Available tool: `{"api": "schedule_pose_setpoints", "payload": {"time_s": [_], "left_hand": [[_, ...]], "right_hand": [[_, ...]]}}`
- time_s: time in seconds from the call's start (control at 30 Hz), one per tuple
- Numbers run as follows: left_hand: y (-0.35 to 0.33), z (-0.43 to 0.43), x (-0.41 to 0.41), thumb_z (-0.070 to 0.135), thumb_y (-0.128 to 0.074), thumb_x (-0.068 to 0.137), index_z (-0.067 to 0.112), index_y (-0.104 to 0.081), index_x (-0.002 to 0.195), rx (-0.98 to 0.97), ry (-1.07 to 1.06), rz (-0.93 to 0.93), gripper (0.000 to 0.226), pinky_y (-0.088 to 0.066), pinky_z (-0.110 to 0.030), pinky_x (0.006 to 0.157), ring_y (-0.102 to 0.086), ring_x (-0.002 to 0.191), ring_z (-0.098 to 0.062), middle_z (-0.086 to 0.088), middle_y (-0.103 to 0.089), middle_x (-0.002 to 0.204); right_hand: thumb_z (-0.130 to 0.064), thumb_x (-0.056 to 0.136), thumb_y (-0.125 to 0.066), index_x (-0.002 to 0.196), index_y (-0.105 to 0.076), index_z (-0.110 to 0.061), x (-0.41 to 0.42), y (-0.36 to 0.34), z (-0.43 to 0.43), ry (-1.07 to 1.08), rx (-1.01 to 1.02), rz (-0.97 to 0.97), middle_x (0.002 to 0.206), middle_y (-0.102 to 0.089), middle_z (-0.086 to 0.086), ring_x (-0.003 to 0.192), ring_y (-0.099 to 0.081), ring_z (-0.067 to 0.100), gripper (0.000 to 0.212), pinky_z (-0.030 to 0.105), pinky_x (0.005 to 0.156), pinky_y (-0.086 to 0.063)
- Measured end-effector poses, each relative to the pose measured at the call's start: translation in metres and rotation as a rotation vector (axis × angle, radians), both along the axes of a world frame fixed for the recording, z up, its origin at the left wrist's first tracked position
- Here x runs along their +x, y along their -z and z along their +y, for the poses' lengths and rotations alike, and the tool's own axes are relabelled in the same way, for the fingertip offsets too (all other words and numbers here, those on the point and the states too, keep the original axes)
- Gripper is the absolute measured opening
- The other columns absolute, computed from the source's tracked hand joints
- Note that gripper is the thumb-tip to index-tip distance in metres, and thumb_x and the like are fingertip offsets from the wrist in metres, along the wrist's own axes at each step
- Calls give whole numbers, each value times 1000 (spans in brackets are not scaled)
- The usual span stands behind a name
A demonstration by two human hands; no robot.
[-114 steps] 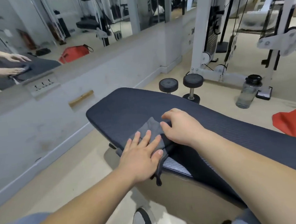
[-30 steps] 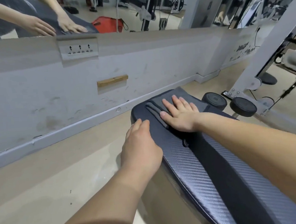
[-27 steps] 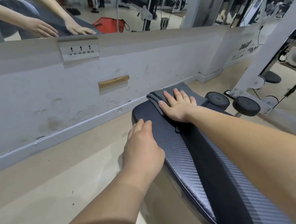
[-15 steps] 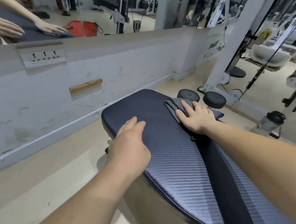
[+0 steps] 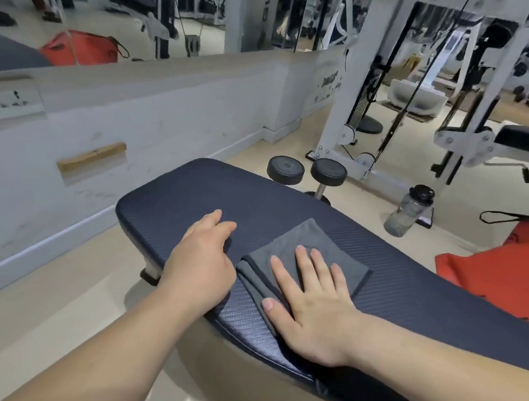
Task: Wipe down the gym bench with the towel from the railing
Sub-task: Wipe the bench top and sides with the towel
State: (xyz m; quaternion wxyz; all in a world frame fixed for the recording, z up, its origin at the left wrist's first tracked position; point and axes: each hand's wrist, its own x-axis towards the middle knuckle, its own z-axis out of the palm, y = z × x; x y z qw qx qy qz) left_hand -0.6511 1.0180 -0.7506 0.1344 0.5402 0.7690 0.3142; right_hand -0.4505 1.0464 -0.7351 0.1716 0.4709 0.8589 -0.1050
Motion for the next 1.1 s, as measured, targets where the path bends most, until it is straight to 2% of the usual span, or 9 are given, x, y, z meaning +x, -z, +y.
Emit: {"api": "schedule_pose_setpoints", "payload": {"time_s": [0.17,0.3,0.4,0.6,0.8,0.93,1.1], "left_hand": [[0,6,3,2,-46,88,23,-57,141,5,5,36,59,-37,-42,118,-31,150,-17,3,-36,163],[0,2,6,1,-47,88,22,-60,140,0,23,79,57,-37,-40,118,-36,149,-19,1,-40,161],[-2,0,9,4,-46,91,24,-58,142,-18,23,85,55,-34,-37,119,-35,149,-17,3,-39,161],[-5,4,31,14,-48,96,28,-55,143,-34,130,77,50,-33,-33,118,-33,149,-12,9,-37,162],[-9,2,47,17,-50,96,29,-53,145,-45,239,87,50,-32,-32,119,-32,149,-11,10,-35,163],[-8,-4,37,16,-50,95,29,-53,145,-69,236,104,51,-32,-33,119,-33,149,-13,9,-35,163],[-6,-7,9,12,-50,94,26,-55,144,-67,132,90,52,-32,-36,120,-34,149,-16,5,-38,162]], "right_hand": [[-74,98,-16,160,12,-47,-38,8,63,-83,16,59,169,28,5,154,32,26,74,53,123,19],[-80,94,-17,161,2,-48,-59,11,126,30,71,125,173,18,4,158,21,26,77,52,125,12],[-81,92,-15,162,0,-48,-43,13,140,89,104,144,173,14,3,159,17,25,78,52,126,10],[-78,95,-14,161,-2,-49,45,11,117,237,152,143,174,11,4,159,14,24,74,49,127,9],[-71,100,-15,162,4,-47,109,8,36,270,151,107,174,13,6,158,19,26,69,50,126,11],[-70,100,-13,159,18,-47,94,0,-7,229,14,45,169,30,4,152,35,25,71,52,124,18],[-70,99,-11,156,27,-42,26,-4,-5,94,-72,-32,162,42,6,147,43,30,74,57,121,22]]}}
